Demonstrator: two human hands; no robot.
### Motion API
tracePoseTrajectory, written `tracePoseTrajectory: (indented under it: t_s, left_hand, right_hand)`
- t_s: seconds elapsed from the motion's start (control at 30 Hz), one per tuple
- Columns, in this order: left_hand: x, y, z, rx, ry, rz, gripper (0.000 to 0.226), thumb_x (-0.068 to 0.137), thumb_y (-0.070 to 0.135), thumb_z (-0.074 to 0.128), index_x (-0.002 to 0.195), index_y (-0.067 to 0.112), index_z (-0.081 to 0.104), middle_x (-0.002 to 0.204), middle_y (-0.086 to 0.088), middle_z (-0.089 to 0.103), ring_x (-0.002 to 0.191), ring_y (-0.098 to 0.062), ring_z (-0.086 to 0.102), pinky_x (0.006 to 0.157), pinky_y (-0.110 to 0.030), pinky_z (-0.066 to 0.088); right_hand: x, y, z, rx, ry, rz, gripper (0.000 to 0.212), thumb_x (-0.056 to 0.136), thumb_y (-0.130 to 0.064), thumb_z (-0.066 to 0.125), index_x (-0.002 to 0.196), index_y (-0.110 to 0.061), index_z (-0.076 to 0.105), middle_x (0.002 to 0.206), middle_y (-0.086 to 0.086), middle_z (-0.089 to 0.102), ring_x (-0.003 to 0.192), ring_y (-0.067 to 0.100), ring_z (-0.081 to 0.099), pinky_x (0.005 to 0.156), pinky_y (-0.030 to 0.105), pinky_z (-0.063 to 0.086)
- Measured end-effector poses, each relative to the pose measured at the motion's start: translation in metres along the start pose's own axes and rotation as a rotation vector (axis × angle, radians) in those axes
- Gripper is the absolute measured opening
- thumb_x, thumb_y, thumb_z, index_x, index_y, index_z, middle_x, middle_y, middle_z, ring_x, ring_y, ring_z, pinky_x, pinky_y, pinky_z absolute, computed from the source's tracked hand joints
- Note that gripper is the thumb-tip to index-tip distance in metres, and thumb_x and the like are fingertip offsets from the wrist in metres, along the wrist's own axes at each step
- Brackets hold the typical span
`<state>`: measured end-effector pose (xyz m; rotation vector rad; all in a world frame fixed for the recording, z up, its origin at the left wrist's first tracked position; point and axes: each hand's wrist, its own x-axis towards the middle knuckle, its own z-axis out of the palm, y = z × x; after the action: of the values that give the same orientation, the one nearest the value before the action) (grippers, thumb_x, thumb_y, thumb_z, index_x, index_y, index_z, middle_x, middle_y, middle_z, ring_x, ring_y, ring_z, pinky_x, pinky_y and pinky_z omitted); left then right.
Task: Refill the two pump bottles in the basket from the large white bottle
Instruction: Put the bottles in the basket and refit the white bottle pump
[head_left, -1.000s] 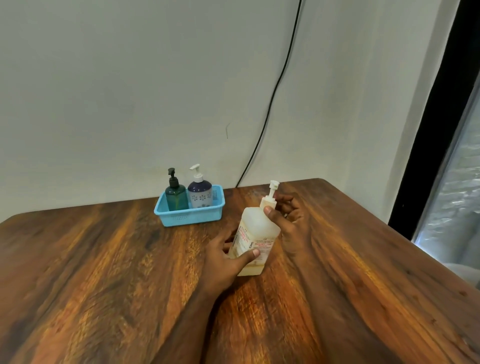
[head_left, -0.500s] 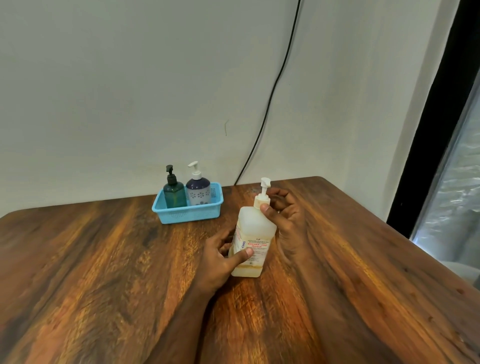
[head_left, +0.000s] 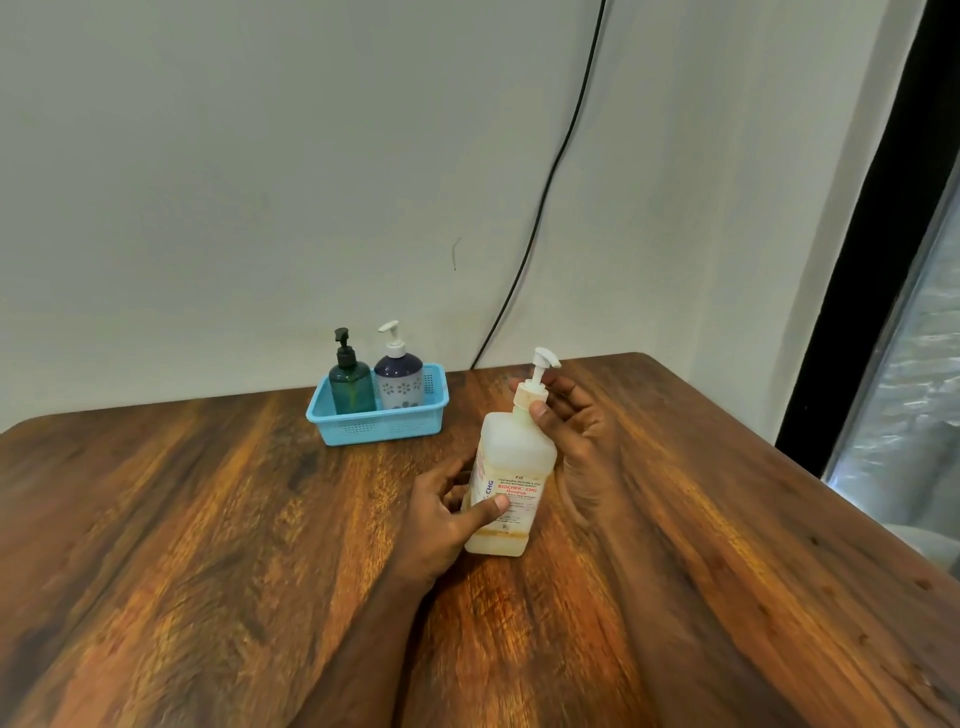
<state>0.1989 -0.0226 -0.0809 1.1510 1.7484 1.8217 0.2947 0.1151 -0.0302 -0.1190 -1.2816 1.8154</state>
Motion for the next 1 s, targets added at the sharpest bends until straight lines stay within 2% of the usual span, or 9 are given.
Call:
tracePoseTrajectory:
  t_s: [0.1,0.17,0.33,0.53,0.6,0.73,0.83,0.9,1.0]
  left_hand:
    - [0.0,0.0,0.0,-0.003,0.0,0.017,0.061,0.07,0.038,0.084,0.126,0.029,0.063,0.119,0.007,0.073,0.107,-0.013,0.071,0.083,-0.031,0.06]
    - [0.001,-0.001,0.0,-0.007,-0.002,0.027,0.063,0.069,0.039,0.083,0.128,0.028,0.062,0.12,0.004,0.073,0.107,-0.015,0.071,0.084,-0.033,0.06]
    - [0.002,-0.002,0.0,-0.009,0.008,0.031,0.054,0.076,0.023,0.082,0.126,0.031,0.062,0.119,0.005,0.073,0.107,-0.014,0.071,0.082,-0.031,0.06]
    - [0.002,0.0,0.001,0.017,0.01,0.049,0.049,0.079,0.019,0.083,0.12,0.036,0.063,0.117,0.009,0.074,0.106,-0.011,0.071,0.084,-0.03,0.06]
    - [0.001,0.0,0.002,0.04,0.004,0.057,0.05,0.079,0.02,0.084,0.121,0.037,0.062,0.117,0.011,0.074,0.107,-0.009,0.07,0.084,-0.028,0.059]
    - [0.002,-0.001,0.001,0.056,0.005,0.04,0.054,0.071,0.039,0.084,0.12,0.041,0.062,0.12,0.011,0.073,0.109,-0.012,0.07,0.091,-0.039,0.059]
    - [0.002,0.0,0.0,0.065,-0.001,0.04,0.054,0.069,0.041,0.084,0.118,0.039,0.064,0.119,0.009,0.073,0.109,-0.013,0.07,0.092,-0.044,0.059]
    - [0.002,0.0,0.001,0.067,0.002,0.04,0.053,0.068,0.043,0.083,0.117,0.038,0.064,0.118,0.009,0.074,0.108,-0.013,0.071,0.091,-0.046,0.059]
    - [0.001,0.0,-0.001,0.081,0.003,0.034,0.052,0.068,0.045,0.083,0.117,0.04,0.064,0.118,0.013,0.073,0.109,-0.01,0.07,0.093,-0.043,0.058]
  right_hand:
    - [-0.003,-0.003,0.002,-0.091,-0.01,-0.034,0.036,0.082,-0.009,0.069,0.118,-0.014,0.064,0.116,0.01,0.073,0.103,0.024,0.071,0.075,0.033,0.059]
    - [-0.003,-0.003,0.001,-0.122,-0.016,-0.036,0.033,0.086,-0.003,0.068,0.116,-0.015,0.065,0.114,0.008,0.073,0.101,0.022,0.071,0.073,0.031,0.059]
    - [-0.003,0.0,-0.001,-0.179,0.007,-0.024,0.034,0.087,0.001,0.068,0.116,-0.018,0.065,0.114,0.004,0.073,0.102,0.021,0.071,0.073,0.031,0.059]
    - [0.0,0.002,-0.001,-0.211,0.065,-0.039,0.036,0.078,0.001,0.078,0.106,-0.018,0.067,0.109,0.005,0.073,0.098,0.021,0.07,0.075,0.034,0.059]
    - [0.001,0.003,0.0,-0.235,0.096,-0.054,0.038,0.073,0.0,0.082,0.101,-0.019,0.066,0.103,0.002,0.071,0.091,0.016,0.068,0.075,0.033,0.058]
    - [0.001,0.005,0.002,-0.263,0.097,-0.064,0.042,0.072,-0.006,0.085,0.104,-0.02,0.063,0.102,-0.002,0.069,0.091,0.012,0.066,0.076,0.032,0.058]
    - [0.001,0.008,0.0,-0.054,0.005,-0.01,0.046,0.078,-0.025,0.08,0.118,-0.013,0.063,0.115,0.008,0.07,0.097,0.019,0.068,0.079,0.036,0.058]
    - [0.001,0.007,-0.001,0.01,-0.029,0.039,0.048,0.079,-0.03,0.076,0.12,-0.008,0.065,0.116,0.012,0.071,0.098,0.024,0.068,0.083,0.041,0.056]
    - [0.0,0.002,0.002,-0.153,0.058,0.032,0.026,0.083,-0.011,0.077,0.108,-0.013,0.068,0.105,0.006,0.074,0.093,0.019,0.07,0.071,0.029,0.058]
